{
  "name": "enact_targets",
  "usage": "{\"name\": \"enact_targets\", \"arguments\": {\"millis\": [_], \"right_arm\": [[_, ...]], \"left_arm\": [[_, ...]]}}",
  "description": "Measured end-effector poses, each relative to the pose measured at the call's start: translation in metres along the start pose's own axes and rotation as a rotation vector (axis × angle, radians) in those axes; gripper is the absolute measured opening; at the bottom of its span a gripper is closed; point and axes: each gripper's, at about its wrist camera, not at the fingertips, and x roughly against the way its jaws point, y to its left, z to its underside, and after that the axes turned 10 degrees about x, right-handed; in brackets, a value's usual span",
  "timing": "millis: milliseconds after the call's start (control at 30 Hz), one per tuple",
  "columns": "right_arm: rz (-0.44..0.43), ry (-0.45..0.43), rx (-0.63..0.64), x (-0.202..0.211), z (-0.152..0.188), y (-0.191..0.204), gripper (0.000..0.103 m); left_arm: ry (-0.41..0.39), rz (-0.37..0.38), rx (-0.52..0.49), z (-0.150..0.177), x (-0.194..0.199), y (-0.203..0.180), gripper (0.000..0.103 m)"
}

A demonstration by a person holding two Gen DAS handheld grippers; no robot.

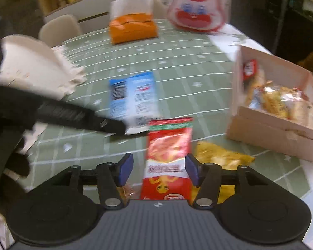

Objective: Organize snacks

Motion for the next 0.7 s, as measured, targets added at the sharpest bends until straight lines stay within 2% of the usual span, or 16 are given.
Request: {"name": "enact_targets", "arguments": {"millis": [100, 200, 300, 467, 700], "right_arm": [[-0.034, 0.032, 0.029, -0.012, 0.008, 0.014, 0.059], [-0.037, 0.012, 0.051, -0.012, 0.014, 0.026, 0.059], [-0.008, 0.010, 0.106, -0.006, 0.017, 0.032, 0.050], [0.018, 0.021, 0.091, 0.004, 0.027, 0.018, 0.049], [0.127, 0.009, 0.065, 0.015, 0.042, -0.008, 0.049]], "left_arm": [[-0.002, -0.007, -0.001, 0.002, 0.002, 0.000, 0.022], [0.012, -0.008, -0.005, 0.007, -0.001, -0.003, 0.022], [0.029, 0.002, -0.015, 0.013, -0.005, -0.008, 0.022], [0.048, 0.012, -0.045, 0.019, -0.012, -0.018, 0.022], [0.076, 0.031, -0.059, 0.024, -0.028, -0.026, 0.022]]}}
